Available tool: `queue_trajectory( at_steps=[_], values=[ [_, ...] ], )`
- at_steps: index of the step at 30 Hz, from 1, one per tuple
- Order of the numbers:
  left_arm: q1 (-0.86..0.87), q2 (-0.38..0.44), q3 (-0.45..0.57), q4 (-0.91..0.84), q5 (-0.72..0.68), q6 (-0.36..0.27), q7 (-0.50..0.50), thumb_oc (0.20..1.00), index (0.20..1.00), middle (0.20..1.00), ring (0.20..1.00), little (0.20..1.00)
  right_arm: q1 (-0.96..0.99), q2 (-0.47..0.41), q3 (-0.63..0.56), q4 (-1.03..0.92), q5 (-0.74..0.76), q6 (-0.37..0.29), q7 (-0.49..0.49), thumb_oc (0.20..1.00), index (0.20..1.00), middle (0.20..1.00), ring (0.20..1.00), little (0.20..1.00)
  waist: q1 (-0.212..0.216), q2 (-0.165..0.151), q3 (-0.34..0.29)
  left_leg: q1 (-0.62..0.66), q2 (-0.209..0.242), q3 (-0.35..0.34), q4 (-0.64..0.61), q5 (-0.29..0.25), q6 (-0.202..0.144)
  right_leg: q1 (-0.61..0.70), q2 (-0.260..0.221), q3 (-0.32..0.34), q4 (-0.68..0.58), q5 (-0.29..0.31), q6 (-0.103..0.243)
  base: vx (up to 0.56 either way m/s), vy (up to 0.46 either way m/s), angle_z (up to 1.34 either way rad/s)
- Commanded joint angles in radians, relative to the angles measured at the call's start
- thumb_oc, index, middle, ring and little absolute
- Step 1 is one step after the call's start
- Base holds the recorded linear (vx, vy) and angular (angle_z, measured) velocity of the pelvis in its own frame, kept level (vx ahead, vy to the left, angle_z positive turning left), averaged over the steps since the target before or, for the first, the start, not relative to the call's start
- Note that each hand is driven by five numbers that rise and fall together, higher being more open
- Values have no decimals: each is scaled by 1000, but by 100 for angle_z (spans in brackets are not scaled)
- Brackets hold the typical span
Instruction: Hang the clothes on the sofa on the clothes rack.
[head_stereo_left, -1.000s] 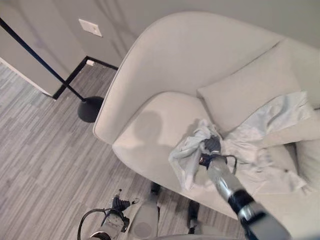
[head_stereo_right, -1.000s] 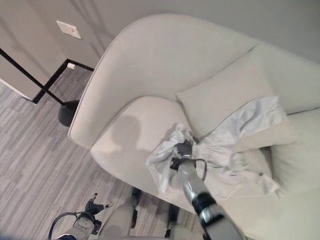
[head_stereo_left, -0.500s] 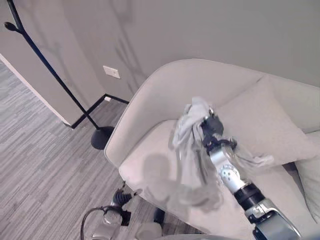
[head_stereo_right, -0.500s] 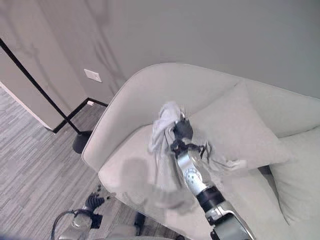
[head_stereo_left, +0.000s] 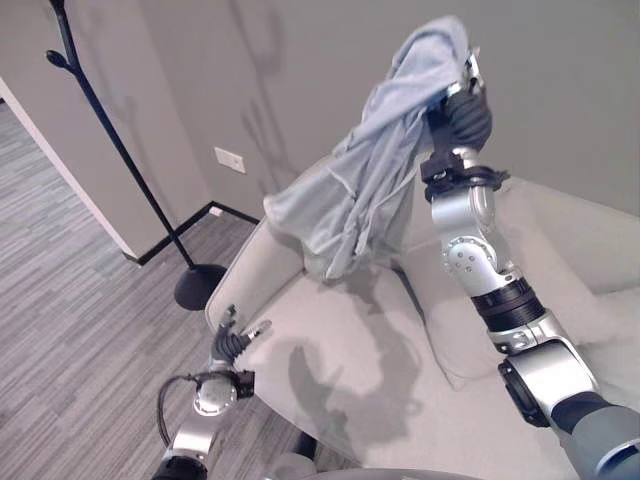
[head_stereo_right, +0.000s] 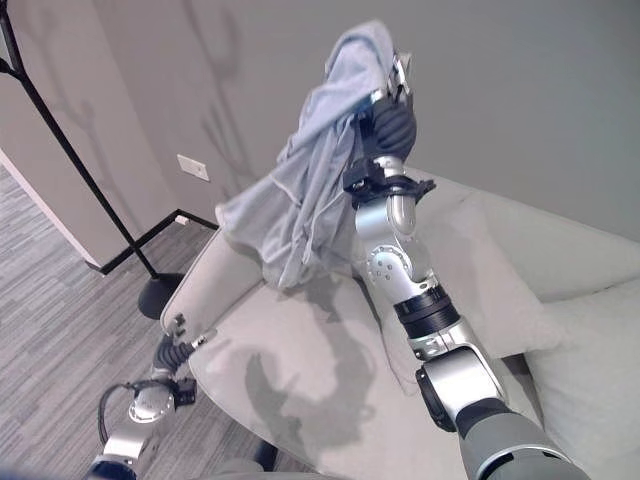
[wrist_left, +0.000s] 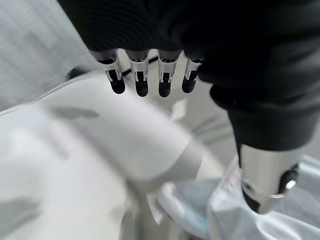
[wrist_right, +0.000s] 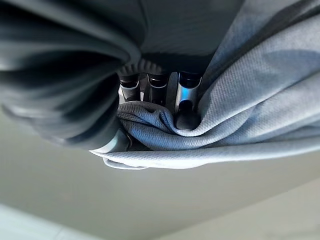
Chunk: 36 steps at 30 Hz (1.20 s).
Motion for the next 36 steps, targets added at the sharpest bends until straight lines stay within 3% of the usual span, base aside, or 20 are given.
queue_trajectory(
  at_steps=[1, 4, 11, 16, 18, 19, 22, 25, 31, 36],
  values=[
    [-129, 71, -76, 122, 219, -66, 223, 1000, 1000, 1000, 1000, 1000, -117, -60, 28, -22, -5, -121, -28, 200, 200, 200, 200, 200, 0, -26, -79, -2, 30, -48, 0, -62, -26, -38, -47, -23, 2, 29, 13, 0, 0, 0],
    [-209, 116, -105, 171, 346, -3, 358, 1000, 1000, 1000, 1000, 1000, -177, -92, 104, -52, 35, -145, -36, 200, 200, 200, 200, 200, -22, -31, -98, 5, 35, -37, 0, -68, -28, -39, -45, -12, 2, 30, 15, 6, 10, -5],
    [-302, 113, -173, 220, 402, 28, 418, 1000, 1000, 1000, 1000, 1000, -209, -119, 220, -127, 88, -151, 0, 200, 200, 200, 200, 200, -49, -38, -109, 9, 43, -26, 0, -71, -28, -49, -40, 7, 2, 34, 16, -3, 0, -11],
    [-356, -4, -304, 222, 287, -55, 309, 1000, 1000, 1000, 1000, 1000, -261, -140, 270, -143, 95, -145, 10, 200, 200, 200, 200, 200, -72, -43, -109, 2, 44, -28, 0, -69, -25, -58, -35, 17, 2, 38, 12, -5, -4, -2],
    [-354, -122, -385, 163, 61, -112, 159, 1000, 1000, 1000, 1000, 1000, -298, -109, 274, -120, 87, -133, -6, 200, 200, 200, 200, 200, -79, -41, -99, 4, 44, -29, 0, -70, -23, -59, -32, 25, 2, 40, 10, -19, -9, -5],
    [-355, -122, -385, 163, 61, -112, 158, 1000, 1000, 1000, 1000, 1000, -299, -109, 274, -120, 87, -133, -6, 200, 200, 200, 200, 200, -80, -41, -100, 0, 44, -29, 0, -68, -23, -62, -32, 24, 2, 42, 10, -21, 0, -7],
    [-341, -171, -487, 36, -103, -135, 1, 1000, 1000, 1000, 1000, 1000, -326, -62, 259, -82, 71, -113, -37, 200, 200, 200, 200, 200, -85, -37, -92, -4, 44, -31, 0, -69, -18, -65, -29, 32, 2, 47, 7, -27, -8, -11],
    [-295, -136, -533, -113, -188, -122, -100, 1000, 1000, 1000, 1000, 1000, -340, -25, 228, -44, 57, -90, -62, 200, 200, 200, 200, 200, -81, -33, -79, 0, 44, -29, 0, -76, -11, -67, -26, 41, 4, 51, 6, -29, -11, -8],
    [-189, -35, -458, -211, -165, -106, -132, 1000, 1000, 1000, 1000, 1000, -307, -53, 152, -48, 24, -88, -73, 200, 200, 200, 200, 200, -63, -29, -72, 9, 43, -33, 0, -80, -8, -55, -26, 37, 4, 47, 7, 3, -3, -2],
    [-139, -13, -418, -198, -148, -93, -133, 1000, 1000, 1000, 1000, 1000, -277, -71, 118, -81, 0, -90, -78, 200, 200, 200, 200, 200, -53, -26, -72, 12, 41, -39, 0, -80, -6, -49, -27, 28, 3, 43, 8, 14, 5, 5]
  ],
)
